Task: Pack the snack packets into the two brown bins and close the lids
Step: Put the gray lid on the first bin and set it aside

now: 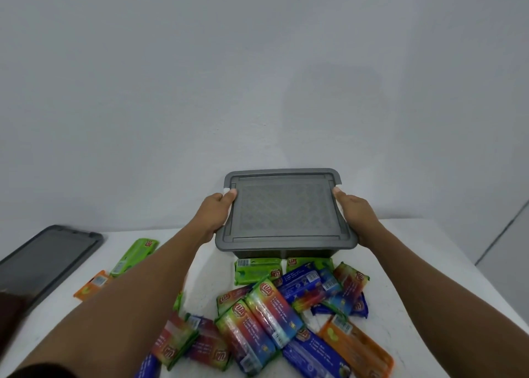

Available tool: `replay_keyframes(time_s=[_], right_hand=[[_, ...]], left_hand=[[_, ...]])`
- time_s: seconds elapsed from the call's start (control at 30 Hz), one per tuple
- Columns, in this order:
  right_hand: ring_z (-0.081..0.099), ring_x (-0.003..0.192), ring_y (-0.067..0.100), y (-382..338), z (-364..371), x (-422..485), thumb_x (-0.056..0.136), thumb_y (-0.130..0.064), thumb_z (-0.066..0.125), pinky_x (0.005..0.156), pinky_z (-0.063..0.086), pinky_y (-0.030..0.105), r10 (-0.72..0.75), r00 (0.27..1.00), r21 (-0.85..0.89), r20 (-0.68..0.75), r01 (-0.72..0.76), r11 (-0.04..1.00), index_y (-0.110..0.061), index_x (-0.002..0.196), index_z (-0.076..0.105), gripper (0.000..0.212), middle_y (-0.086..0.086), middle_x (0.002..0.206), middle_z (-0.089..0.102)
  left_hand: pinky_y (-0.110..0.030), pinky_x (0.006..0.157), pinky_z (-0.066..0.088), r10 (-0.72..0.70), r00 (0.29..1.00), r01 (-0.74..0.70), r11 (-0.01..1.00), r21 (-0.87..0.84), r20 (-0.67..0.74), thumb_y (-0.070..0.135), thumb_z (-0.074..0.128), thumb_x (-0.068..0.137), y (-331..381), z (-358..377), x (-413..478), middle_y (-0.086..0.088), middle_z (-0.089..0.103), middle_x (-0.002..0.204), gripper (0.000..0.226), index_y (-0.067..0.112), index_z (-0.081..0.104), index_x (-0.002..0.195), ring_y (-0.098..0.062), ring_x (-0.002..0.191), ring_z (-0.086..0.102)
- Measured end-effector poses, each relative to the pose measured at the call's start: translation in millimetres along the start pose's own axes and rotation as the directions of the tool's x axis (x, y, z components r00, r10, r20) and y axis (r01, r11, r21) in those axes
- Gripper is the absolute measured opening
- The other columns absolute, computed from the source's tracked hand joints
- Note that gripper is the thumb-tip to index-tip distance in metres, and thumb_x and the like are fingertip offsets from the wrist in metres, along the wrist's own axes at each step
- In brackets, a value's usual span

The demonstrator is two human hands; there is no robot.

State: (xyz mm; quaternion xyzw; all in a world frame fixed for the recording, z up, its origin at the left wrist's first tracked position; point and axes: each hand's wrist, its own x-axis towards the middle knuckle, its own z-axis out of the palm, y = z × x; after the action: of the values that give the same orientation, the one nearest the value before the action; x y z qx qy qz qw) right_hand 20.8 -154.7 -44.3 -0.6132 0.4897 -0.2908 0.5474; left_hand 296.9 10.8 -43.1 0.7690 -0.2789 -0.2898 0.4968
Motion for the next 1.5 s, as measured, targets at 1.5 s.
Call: replay_keyframes(time_s=[1.5], right_hand=[[0.063,0.080,0.024,-7.6,-0.7,13.5,0.096,-0.054,0.056,0.064,0.053,0.035,0.219,0.973,0.040,0.066,-0.222,0.974,-0.007,0.114,0.052,0.050,0.005,0.089,0.058]], left_hand=[[-0.036,0.077,0.049,-0.211,0.976,0.215,0.972,0.093,-0.058,0.063,0.039,0.102,-0.5,14.7,10.4,-0.010,0.063,0.114,0.059,0.010,0.058,0.119,-0.020,0.085,0.060]])
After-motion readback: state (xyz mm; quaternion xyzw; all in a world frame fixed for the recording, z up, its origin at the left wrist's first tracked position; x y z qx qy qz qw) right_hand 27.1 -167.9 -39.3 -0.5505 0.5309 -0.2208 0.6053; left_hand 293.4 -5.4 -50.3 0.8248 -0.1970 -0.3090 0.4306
